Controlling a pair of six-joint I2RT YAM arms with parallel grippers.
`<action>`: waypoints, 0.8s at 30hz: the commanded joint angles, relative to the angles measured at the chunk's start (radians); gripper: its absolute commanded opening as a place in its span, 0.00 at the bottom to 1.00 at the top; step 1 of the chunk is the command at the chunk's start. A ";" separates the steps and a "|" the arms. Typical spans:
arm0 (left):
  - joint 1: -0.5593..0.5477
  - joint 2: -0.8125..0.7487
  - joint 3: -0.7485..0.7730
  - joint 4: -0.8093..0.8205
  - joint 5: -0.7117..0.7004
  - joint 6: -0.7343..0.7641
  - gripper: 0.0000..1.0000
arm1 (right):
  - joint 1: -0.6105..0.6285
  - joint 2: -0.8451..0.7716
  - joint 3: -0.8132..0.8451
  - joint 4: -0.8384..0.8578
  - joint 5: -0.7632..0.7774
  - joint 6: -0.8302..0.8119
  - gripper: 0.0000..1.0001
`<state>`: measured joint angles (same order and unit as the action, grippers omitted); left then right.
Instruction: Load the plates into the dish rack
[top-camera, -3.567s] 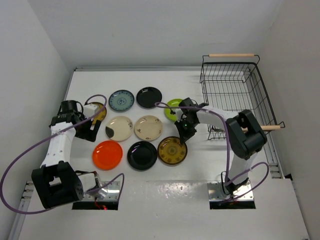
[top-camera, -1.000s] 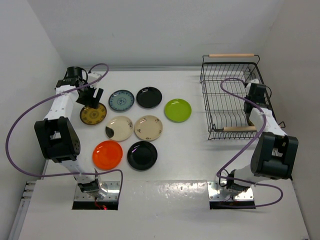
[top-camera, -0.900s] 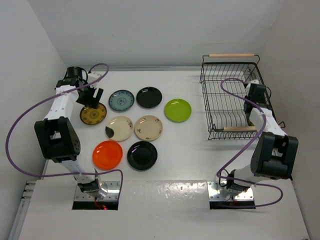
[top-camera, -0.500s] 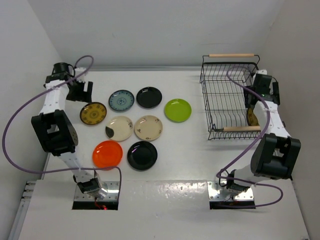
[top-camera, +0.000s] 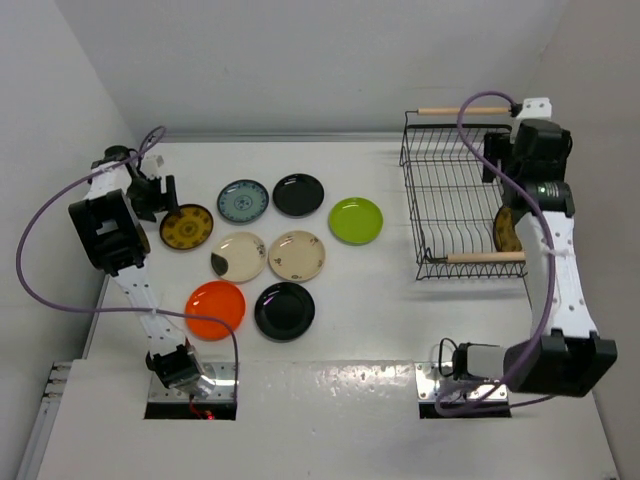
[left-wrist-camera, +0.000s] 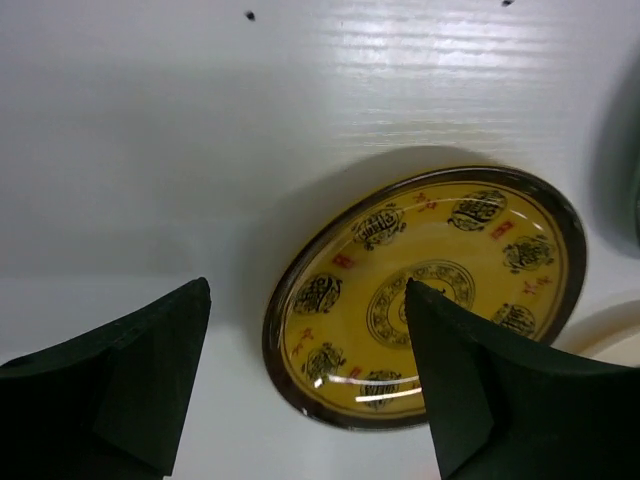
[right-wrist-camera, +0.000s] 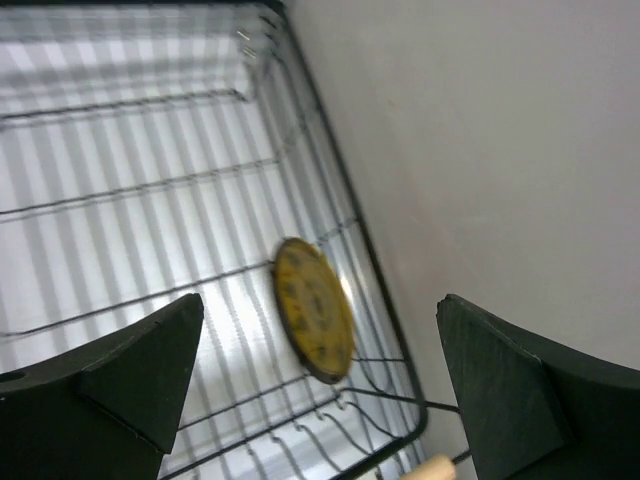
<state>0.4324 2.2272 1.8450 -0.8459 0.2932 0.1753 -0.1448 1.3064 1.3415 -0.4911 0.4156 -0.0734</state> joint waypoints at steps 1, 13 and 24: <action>-0.003 0.012 -0.008 -0.032 0.024 0.004 0.82 | 0.071 -0.082 -0.031 -0.026 -0.043 0.038 0.99; 0.017 0.002 -0.132 -0.010 -0.013 0.070 0.14 | 0.315 -0.165 -0.035 -0.004 -0.020 0.026 0.99; 0.104 -0.216 -0.037 -0.082 0.248 0.187 0.00 | 0.505 -0.156 -0.042 -0.053 -0.186 0.057 0.93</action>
<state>0.5198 2.1605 1.7382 -0.8974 0.4393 0.2672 0.3233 1.1465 1.2903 -0.5365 0.3508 -0.0475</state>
